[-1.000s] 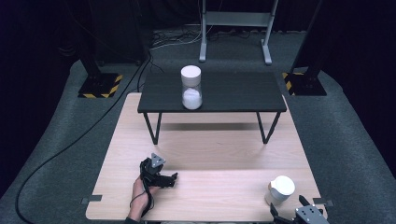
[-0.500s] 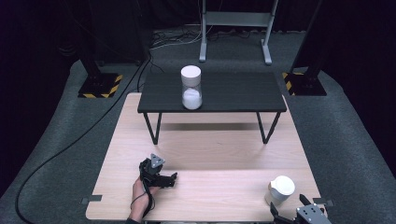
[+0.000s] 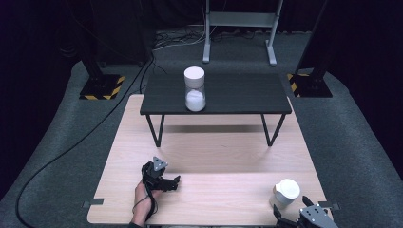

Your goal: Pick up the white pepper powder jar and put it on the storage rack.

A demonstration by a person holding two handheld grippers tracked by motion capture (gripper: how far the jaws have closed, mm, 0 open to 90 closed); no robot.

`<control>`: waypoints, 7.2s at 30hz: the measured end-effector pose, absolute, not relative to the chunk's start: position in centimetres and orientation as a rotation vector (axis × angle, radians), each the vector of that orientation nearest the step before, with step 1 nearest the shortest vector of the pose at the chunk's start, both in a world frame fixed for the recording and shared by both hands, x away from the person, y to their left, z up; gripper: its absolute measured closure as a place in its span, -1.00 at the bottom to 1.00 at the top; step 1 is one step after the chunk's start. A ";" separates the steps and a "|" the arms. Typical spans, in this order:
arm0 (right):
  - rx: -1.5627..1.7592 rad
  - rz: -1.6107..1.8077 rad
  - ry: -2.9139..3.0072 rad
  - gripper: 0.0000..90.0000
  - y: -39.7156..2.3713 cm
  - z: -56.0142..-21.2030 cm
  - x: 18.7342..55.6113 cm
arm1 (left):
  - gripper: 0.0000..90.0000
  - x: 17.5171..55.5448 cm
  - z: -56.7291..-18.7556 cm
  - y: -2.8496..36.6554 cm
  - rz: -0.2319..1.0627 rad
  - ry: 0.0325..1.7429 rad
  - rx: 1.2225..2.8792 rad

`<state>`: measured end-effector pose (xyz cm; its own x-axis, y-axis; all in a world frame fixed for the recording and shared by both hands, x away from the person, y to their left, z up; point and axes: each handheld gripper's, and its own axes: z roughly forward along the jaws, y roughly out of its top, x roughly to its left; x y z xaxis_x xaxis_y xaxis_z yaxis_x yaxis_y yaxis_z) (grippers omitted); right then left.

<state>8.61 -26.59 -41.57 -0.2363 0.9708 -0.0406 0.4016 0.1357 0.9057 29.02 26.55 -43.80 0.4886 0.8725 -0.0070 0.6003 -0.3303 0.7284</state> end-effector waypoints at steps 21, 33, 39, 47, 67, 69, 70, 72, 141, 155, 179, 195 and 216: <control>1.360 1.052 1.771 -1.00 -26.6 -43.1 11.7 | -0.95 29.0 -43.8 26.5 0.516 1.214 2.053; 1.398 1.024 1.763 -1.00 -26.3 -44.7 13.1 | -0.95 29.0 -43.8 26.5 0.517 1.216 2.052; 1.436 0.981 1.754 -0.79 -26.0 -45.4 13.5 | -0.95 29.0 -43.8 26.5 0.518 1.216 2.051; 1.387 1.041 1.782 -0.33 -26.6 -46.2 13.2 | -0.95 29.0 -43.8 26.5 0.518 1.216 2.051; 1.401 1.062 1.785 -0.33 -27.0 -45.7 13.4 | -0.95 28.8 -43.8 26.5 0.520 1.223 2.047; 1.401 1.068 1.784 -0.33 -27.1 -45.5 13.6 | -0.95 28.8 -43.8 26.5 0.520 1.224 2.047; 1.401 1.068 1.783 -0.33 -27.1 -45.4 13.6 | -0.95 28.8 -43.8 26.5 0.520 1.224 2.047; 1.396 1.067 1.784 -0.33 -27.1 -45.1 13.9 | -0.95 28.8 -43.8 26.5 0.520 1.224 2.047; 1.266 1.139 1.879 -0.33 -25.6 -37.7 26.1 | -0.93 28.8 -43.8 26.6 0.522 1.233 2.040; 1.247 1.156 1.890 -0.33 -25.3 -36.7 27.0 | -0.93 28.8 -43.8 26.6 0.523 1.231 2.042; 1.183 1.167 1.919 -0.33 -24.4 -33.6 28.7 | -0.93 28.8 -43.8 26.6 0.522 1.231 2.042; 1.151 1.144 1.955 -0.33 -23.6 -31.6 30.3 | -0.93 28.8 -43.8 26.6 0.522 1.231 2.042; 1.114 1.162 1.959 -0.33 -23.8 -28.1 31.2 | -0.93 28.8 -43.9 26.7 0.517 1.233 2.032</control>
